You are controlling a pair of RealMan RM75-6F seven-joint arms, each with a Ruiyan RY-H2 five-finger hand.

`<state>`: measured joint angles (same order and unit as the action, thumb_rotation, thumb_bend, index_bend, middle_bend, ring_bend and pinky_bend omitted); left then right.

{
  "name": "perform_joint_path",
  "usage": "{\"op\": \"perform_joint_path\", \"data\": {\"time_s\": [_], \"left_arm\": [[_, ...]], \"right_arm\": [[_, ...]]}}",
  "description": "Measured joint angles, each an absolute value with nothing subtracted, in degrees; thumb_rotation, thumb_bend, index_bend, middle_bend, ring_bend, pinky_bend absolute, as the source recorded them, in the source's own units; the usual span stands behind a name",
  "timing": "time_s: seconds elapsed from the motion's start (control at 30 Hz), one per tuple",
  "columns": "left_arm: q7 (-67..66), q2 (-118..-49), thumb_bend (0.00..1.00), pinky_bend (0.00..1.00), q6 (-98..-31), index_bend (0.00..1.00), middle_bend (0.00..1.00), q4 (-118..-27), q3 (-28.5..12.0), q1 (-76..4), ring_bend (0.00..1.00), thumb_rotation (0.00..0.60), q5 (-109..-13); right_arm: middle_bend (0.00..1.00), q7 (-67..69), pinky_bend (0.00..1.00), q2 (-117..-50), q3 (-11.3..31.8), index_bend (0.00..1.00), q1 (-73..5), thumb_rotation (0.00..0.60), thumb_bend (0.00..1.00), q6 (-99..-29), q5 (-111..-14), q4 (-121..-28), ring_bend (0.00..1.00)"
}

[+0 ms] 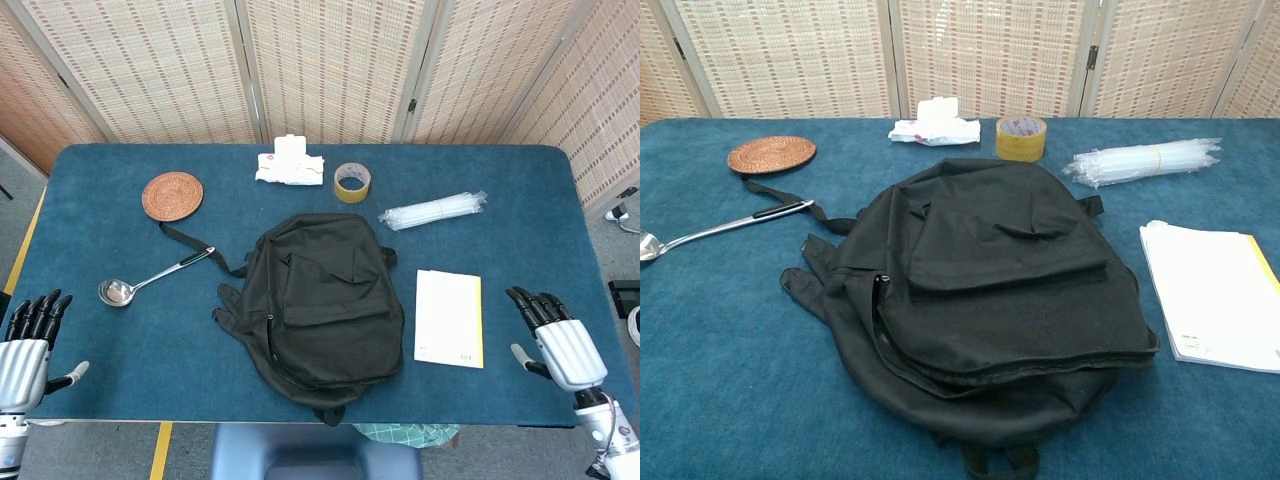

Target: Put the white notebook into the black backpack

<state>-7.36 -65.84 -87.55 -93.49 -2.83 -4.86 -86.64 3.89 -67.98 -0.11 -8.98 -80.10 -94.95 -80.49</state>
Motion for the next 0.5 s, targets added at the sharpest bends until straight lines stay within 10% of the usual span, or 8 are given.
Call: {"op": "perform_joint_path", "data": {"time_s": [0.5], "left_arm": [[-7.21,-65.39,0.2,0.0,-86.42,0.09,0.06,-94.16,-2.4,-4.59,0.07,0.6,-85.49]], "right_arm": [[0.06,8.0,0.0,-79.37,-3.71,0.04,-11.98,0.6,0.38,-77.68,-99.56,-59.28,0.06]]}}
